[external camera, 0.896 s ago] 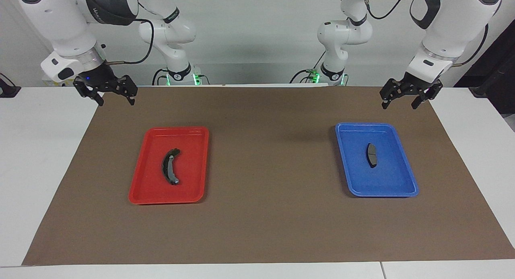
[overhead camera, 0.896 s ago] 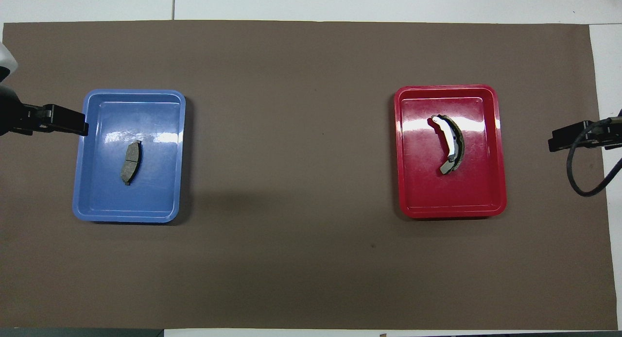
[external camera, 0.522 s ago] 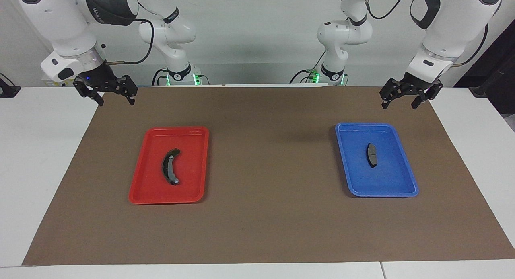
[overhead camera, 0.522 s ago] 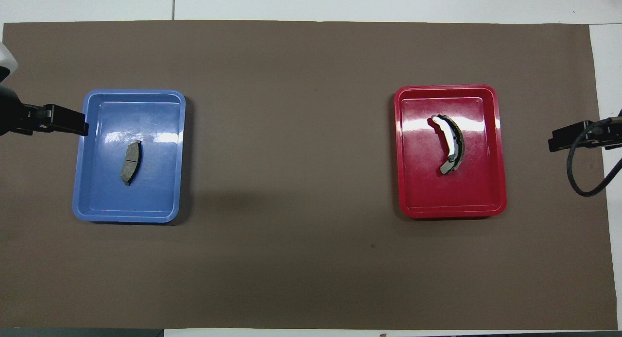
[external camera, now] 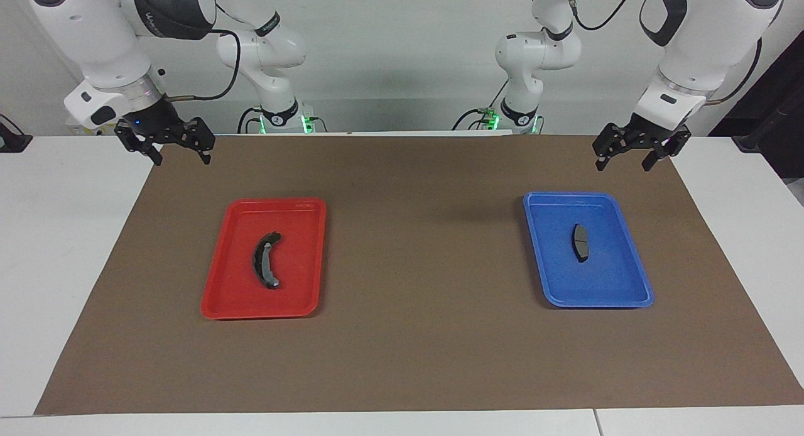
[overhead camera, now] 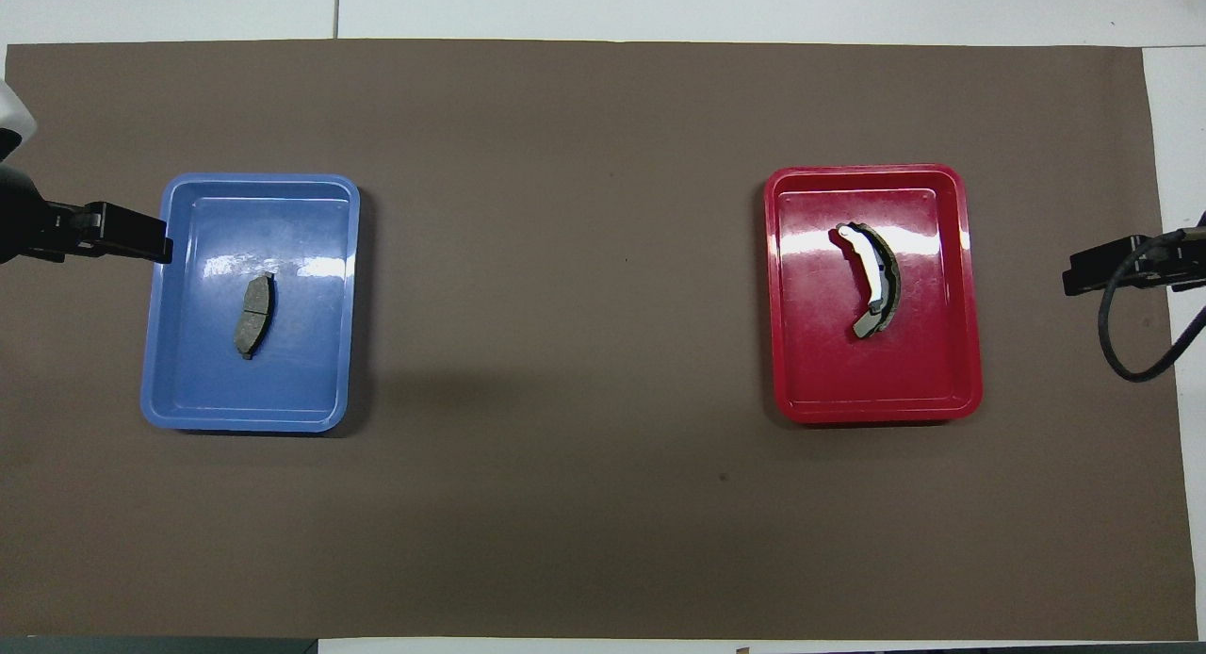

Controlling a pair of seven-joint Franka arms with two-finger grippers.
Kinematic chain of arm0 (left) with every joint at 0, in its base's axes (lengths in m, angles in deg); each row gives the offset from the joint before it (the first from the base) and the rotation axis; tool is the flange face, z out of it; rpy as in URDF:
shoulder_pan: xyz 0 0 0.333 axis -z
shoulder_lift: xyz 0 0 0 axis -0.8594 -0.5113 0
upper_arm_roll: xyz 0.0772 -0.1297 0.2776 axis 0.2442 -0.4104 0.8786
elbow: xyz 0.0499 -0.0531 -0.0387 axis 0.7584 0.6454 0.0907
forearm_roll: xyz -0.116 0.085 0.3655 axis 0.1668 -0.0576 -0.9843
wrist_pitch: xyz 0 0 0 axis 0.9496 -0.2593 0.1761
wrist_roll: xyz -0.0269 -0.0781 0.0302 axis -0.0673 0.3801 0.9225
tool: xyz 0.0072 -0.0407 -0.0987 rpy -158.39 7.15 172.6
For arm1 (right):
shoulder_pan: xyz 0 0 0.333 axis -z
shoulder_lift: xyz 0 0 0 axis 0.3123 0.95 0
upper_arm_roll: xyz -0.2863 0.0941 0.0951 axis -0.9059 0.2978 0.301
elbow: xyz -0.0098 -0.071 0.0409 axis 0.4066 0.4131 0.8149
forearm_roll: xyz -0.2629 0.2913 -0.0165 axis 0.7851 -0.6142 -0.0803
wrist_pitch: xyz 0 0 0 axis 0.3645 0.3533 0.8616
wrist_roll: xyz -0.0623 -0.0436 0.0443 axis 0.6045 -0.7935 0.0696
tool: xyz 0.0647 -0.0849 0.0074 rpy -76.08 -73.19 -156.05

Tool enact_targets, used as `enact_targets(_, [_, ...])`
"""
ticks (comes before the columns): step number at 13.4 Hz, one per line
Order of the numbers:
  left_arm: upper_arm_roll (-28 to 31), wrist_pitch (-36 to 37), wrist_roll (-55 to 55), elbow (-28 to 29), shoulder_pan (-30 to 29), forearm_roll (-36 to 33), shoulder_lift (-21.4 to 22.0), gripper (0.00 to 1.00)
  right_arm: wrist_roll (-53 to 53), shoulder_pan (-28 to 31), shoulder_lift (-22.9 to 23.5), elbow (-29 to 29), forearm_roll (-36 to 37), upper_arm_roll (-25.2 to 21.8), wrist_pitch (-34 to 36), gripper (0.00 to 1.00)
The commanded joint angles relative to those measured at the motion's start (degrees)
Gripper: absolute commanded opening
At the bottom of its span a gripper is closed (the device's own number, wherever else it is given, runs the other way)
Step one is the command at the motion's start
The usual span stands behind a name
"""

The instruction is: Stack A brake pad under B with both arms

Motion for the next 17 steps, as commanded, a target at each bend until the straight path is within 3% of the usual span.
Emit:
enact_targets(1, [0.6,-0.3,-0.1,0.3,0.6,0.3,0.1,1.00,0.8,-0.3,-0.6,0.3,0.5,0.1,0.2,0.99])
enact_targets(17, [1.0,-0.4,-0.2,0.5,0.6,0.3,0.1,1.00,0.4,-1.7,0.7,-2.1,0.1,0.1,-0.2,0.99])
